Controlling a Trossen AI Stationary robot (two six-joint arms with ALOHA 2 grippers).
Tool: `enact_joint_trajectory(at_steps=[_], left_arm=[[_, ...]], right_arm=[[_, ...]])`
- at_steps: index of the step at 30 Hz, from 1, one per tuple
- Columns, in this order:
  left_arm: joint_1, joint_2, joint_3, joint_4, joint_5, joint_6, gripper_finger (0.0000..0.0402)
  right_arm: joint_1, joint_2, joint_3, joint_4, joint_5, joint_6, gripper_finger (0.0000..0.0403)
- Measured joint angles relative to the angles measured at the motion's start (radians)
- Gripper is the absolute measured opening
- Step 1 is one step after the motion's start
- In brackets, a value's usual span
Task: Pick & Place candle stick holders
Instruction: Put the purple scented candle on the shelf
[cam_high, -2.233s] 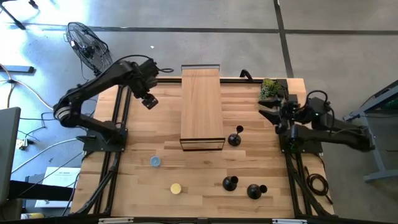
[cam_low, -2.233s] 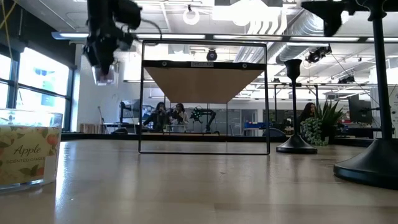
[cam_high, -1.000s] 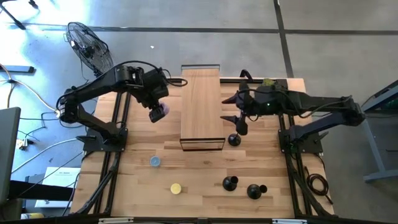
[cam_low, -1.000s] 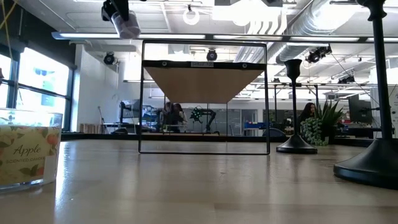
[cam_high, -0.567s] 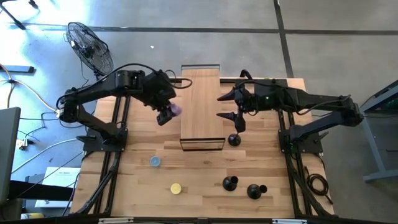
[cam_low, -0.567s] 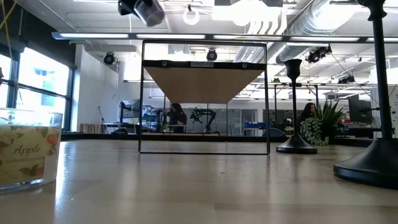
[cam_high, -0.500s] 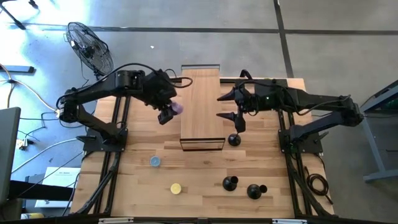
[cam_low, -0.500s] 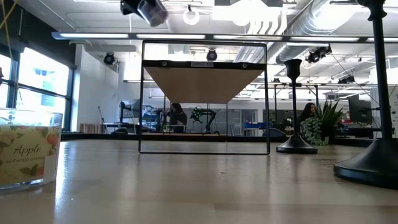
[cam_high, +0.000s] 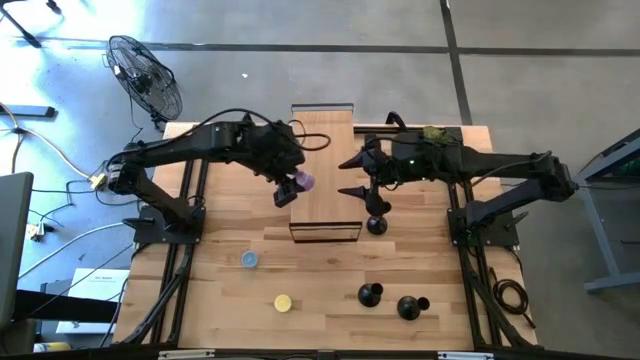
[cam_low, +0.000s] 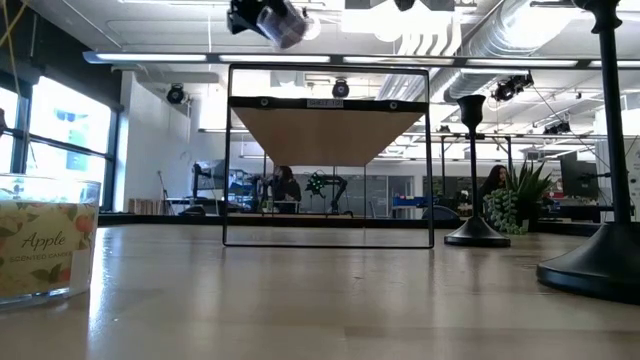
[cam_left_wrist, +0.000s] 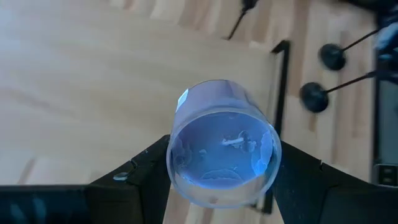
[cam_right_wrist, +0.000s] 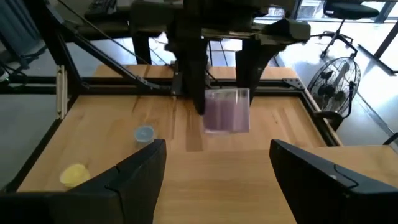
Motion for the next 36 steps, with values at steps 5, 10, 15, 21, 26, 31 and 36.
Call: enact_joint_trajectory(at_steps=[5,10,15,21,26,31,36], left_arm=[[0.000,0.009,0.000,0.075,0.035,0.023,0.0216],[0.000,0.009,0.000,0.110,0.038,0.027,0.0216],[0.000,0.012,0.000,0.124,0.043,0.027,0.0216],[-0.018,0.034,0.001,0.168,0.063,0.037,0.0216],[-0.019,0.037,0.000,0.176,0.057,0.053,0.0216],[-0.019,0.037,0.000,0.172,0.035,0.053,0.0216],[-0.019,0.055,0.000,0.180,0.035,0.061,0.0216]], right_arm=[[-0.001,0.038,0.000,0.001,0.000,-0.002,0.0282],[-0.001,0.062,0.000,0.003,0.000,-0.002,0.0282],[-0.014,0.071,0.000,0.008,0.001,0.003,0.0282],[-0.027,0.077,0.000,0.008,0.001,0.002,0.0282],[-0.027,0.077,0.000,0.008,-0.004,0.000,0.0282],[-0.027,0.078,0.000,0.009,-0.036,0.000,0.0282],[-0.027,0.080,0.000,0.009,-0.047,0.002,0.0282]])
